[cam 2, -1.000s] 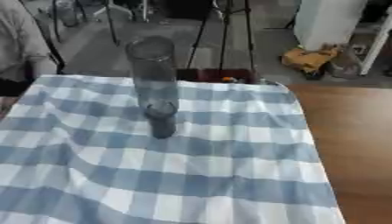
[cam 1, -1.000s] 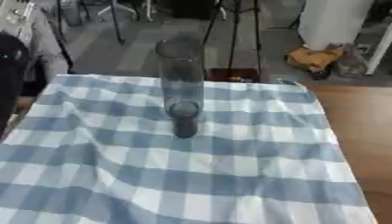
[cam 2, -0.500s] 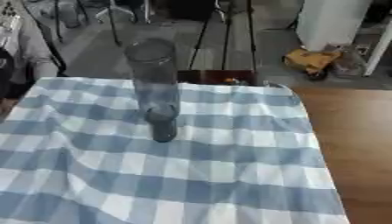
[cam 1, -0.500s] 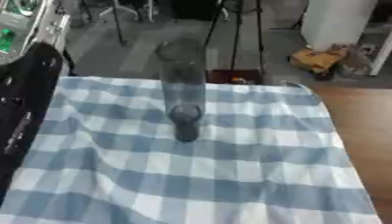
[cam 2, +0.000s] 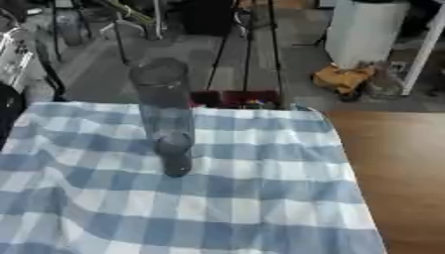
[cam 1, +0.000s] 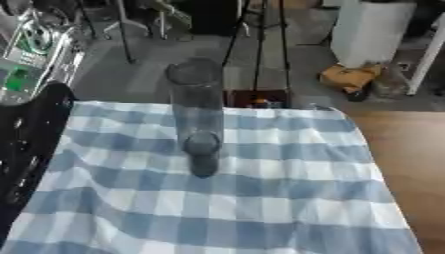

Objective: Arrange flowers into the vase.

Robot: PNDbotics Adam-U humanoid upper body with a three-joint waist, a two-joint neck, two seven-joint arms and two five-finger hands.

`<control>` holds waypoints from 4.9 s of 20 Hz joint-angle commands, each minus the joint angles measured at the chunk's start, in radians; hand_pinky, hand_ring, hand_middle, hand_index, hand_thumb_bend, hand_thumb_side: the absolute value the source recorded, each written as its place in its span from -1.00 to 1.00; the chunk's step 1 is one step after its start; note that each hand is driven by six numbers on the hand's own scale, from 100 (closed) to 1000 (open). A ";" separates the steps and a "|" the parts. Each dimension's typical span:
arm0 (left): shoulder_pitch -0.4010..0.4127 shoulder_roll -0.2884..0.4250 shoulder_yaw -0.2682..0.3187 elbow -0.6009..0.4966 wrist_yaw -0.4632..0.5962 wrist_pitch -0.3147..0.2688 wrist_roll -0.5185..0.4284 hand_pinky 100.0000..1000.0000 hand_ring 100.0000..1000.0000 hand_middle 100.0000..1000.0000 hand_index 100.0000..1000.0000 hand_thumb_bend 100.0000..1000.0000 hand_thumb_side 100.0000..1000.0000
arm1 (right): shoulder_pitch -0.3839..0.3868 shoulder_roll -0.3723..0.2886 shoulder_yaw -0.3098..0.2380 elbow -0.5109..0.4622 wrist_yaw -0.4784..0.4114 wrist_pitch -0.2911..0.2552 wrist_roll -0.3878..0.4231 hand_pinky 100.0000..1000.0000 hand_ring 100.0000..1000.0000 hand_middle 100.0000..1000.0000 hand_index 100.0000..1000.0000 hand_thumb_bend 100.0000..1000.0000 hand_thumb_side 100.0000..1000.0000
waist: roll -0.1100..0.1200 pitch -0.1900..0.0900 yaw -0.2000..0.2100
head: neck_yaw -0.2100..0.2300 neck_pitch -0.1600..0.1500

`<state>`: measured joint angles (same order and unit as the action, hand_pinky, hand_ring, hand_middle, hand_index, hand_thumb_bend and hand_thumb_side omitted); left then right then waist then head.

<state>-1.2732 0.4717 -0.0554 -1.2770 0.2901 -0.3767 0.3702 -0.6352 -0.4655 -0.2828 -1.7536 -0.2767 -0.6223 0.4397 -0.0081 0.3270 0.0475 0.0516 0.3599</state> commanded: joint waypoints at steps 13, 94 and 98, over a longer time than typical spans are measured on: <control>-0.012 -0.001 -0.016 0.040 -0.066 0.024 -0.031 -1.00 -1.00 -1.00 -0.77 -1.00 0.29 | -0.019 -0.013 -0.007 -0.025 -0.032 0.007 0.017 0.30 0.50 0.49 0.56 -1.00 1.00 | 0.001 -0.002 -0.008 | 0.003 -0.020; -0.039 0.010 -0.054 0.050 0.007 0.380 -0.014 -1.00 -1.00 -1.00 -0.80 -1.00 0.22 | 0.045 -0.012 -0.035 -0.056 -0.008 0.064 -0.006 0.29 0.51 0.48 0.55 -1.00 1.00 | 0.028 -0.047 0.022 | -0.003 0.052; -0.034 0.007 -0.058 0.051 0.011 0.388 -0.017 -1.00 -1.00 -1.00 -0.80 -1.00 0.21 | 0.045 -0.010 -0.036 -0.058 -0.008 0.066 -0.009 0.29 0.51 0.48 0.55 -1.00 1.00 | 0.027 -0.047 0.021 | -0.003 0.051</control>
<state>-1.2912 0.4651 -0.1138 -1.2104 0.2989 0.0071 0.3543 -0.5808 -0.4611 -0.3087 -1.7885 -0.2882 -0.5576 0.4344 0.0214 0.3084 0.0691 0.0475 0.4123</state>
